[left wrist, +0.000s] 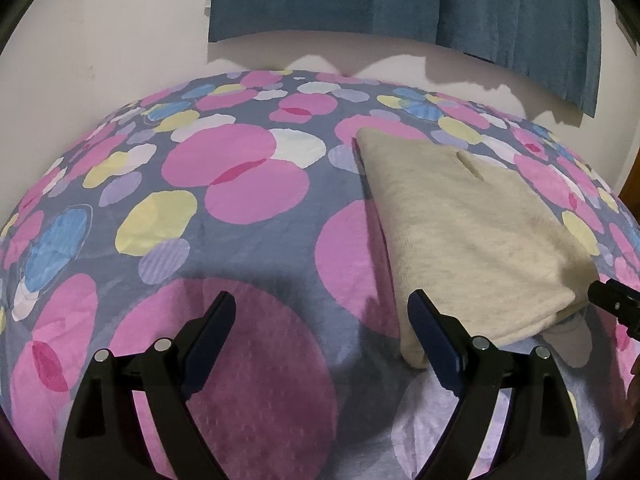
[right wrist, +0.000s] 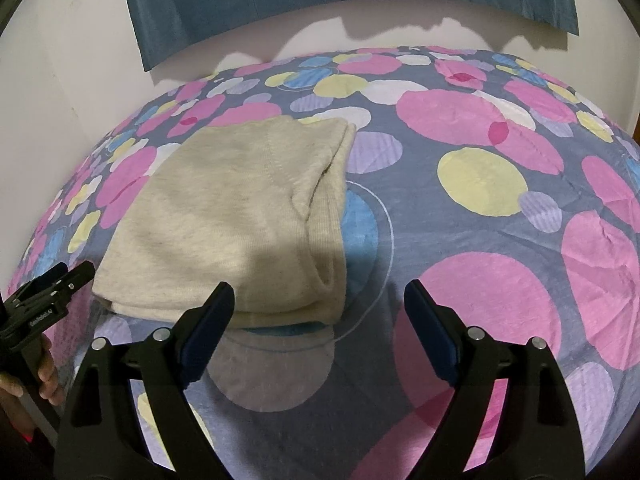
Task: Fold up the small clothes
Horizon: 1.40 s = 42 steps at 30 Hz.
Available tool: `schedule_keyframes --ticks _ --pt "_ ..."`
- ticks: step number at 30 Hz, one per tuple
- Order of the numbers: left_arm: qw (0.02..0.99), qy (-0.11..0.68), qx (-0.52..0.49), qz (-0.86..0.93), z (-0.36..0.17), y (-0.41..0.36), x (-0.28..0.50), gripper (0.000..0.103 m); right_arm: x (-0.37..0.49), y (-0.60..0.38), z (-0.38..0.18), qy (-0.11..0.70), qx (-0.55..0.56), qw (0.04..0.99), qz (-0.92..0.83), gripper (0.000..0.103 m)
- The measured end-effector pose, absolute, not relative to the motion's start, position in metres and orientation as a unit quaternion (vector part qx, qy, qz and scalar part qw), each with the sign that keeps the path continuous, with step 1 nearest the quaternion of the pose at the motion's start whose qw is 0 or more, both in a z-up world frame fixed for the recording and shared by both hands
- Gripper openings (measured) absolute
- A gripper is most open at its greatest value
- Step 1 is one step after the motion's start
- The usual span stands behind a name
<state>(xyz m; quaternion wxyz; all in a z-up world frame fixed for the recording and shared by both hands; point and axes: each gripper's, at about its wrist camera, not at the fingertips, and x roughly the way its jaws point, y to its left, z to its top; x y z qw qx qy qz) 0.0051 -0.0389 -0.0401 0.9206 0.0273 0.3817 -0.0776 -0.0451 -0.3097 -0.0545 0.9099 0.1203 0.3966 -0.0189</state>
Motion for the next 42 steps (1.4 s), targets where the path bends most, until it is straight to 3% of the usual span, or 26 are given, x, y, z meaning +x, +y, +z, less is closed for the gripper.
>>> schedule_keyframes --ticks 42 --pt "0.924 0.378 0.037 -0.05 -0.0387 -0.041 -0.0004 0.087 -0.0449 -0.3092 -0.0567 0.399 0.121 0.909 -0.02 0.087"
